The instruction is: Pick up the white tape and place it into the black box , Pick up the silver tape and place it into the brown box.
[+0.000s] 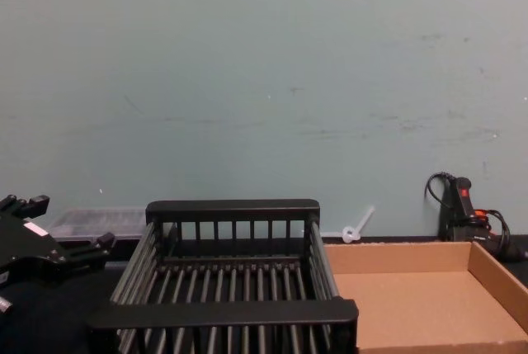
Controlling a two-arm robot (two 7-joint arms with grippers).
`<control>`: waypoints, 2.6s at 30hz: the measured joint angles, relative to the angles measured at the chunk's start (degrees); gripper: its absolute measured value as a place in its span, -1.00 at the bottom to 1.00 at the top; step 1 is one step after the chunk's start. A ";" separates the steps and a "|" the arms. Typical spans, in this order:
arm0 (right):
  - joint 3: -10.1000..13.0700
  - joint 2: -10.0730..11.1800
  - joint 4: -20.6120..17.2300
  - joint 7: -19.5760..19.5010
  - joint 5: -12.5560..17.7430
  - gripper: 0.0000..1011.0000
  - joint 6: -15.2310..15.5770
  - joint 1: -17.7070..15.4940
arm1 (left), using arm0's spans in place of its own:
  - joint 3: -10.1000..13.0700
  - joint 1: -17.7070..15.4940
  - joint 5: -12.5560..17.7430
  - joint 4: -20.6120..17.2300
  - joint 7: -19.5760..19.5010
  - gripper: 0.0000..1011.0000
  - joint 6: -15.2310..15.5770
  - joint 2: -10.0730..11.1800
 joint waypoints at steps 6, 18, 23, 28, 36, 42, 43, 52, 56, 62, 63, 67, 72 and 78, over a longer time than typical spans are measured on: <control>0.00 0.02 -0.05 -0.03 0.02 0.79 -0.03 -0.03 | 0.00 0.00 0.00 0.00 0.00 0.98 0.00 0.00; 0.00 0.02 -0.07 -0.08 0.05 0.13 -0.04 -0.06 | 0.00 0.00 0.00 0.00 0.00 0.98 0.00 0.00; 0.00 0.02 -0.06 -0.09 0.04 -0.18 -0.04 -0.06 | 0.00 0.00 0.00 0.00 0.00 0.98 0.00 0.00; 0.00 0.02 -0.07 -0.10 0.04 -0.55 -0.04 -0.06 | 0.00 0.00 0.00 0.00 0.00 0.98 0.00 0.00; 0.00 0.02 -0.07 -0.09 0.04 -0.86 -0.04 -0.06 | 0.00 0.00 0.00 0.00 0.00 0.98 0.00 0.00; 0.00 0.02 -0.06 -0.09 0.04 -0.88 -0.04 -0.06 | 0.00 0.00 0.00 0.00 0.00 0.98 0.00 0.00; 0.00 0.02 -0.06 -0.09 0.04 -0.89 -0.04 -0.06 | 0.00 0.00 0.00 0.00 0.00 0.98 0.00 0.00; 0.00 0.02 -0.06 -0.09 0.04 -0.89 -0.04 -0.05 | 0.00 0.00 0.00 0.00 0.00 0.98 0.00 0.00; 0.01 0.02 -0.06 -0.09 0.03 -0.89 -0.07 -0.05 | 0.00 0.00 0.00 0.00 0.00 0.98 0.00 0.00; 0.29 0.04 -0.27 0.31 0.03 -0.89 -1.06 -0.25 | 0.00 0.00 0.00 0.00 0.00 0.98 0.00 0.00; 0.37 0.04 -0.32 0.37 0.09 -0.89 -1.21 -0.30 | 0.00 0.00 0.00 0.00 0.00 0.98 0.00 0.00; 0.86 0.11 -0.73 0.66 0.60 -0.89 -1.83 -0.59 | 0.00 0.00 0.00 0.00 0.00 0.98 0.00 0.00; 1.84 0.22 -1.69 0.58 1.34 -0.89 -2.50 -0.97 | 0.00 0.00 0.00 0.00 0.00 0.98 0.00 0.00; 2.80 0.01 -2.12 -0.10 1.53 -0.89 -3.88 -0.32 | 0.00 0.00 0.00 0.00 0.00 0.98 0.00 0.00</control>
